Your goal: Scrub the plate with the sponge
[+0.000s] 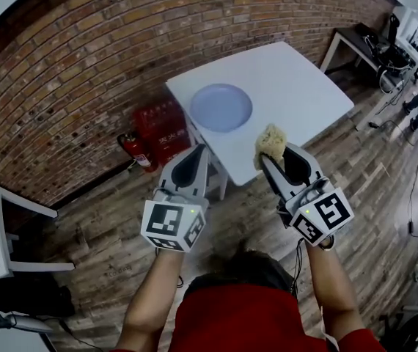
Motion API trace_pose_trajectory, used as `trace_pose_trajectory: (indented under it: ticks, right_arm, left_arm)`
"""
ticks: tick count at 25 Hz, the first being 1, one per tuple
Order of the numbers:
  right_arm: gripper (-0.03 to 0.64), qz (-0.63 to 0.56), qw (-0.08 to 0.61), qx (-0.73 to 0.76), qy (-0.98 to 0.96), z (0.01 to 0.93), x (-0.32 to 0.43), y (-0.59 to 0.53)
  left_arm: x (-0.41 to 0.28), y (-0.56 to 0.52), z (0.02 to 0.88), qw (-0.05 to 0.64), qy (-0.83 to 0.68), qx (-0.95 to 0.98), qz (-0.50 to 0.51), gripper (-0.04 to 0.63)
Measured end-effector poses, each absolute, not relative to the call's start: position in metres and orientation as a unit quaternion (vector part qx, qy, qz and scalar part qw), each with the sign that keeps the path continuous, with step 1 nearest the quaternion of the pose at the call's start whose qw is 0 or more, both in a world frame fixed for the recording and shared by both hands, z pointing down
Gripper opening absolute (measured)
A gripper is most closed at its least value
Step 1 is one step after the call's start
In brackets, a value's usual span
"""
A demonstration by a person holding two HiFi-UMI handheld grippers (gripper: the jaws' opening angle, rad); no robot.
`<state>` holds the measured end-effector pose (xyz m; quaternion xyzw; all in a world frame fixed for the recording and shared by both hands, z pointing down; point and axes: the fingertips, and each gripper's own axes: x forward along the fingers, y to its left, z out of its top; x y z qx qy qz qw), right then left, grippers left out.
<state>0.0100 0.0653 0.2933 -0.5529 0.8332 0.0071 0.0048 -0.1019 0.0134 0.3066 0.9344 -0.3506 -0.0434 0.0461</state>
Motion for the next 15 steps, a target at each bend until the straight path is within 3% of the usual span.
trace_pose_trajectory:
  ticks: [15]
  right_arm:
    - [0.153,0.024,0.004,-0.507,0.861,0.300,0.053,-0.055]
  left_arm:
    - [-0.059,-0.089,0.318,0.031,-0.403,0.914,-0.031,0.012]
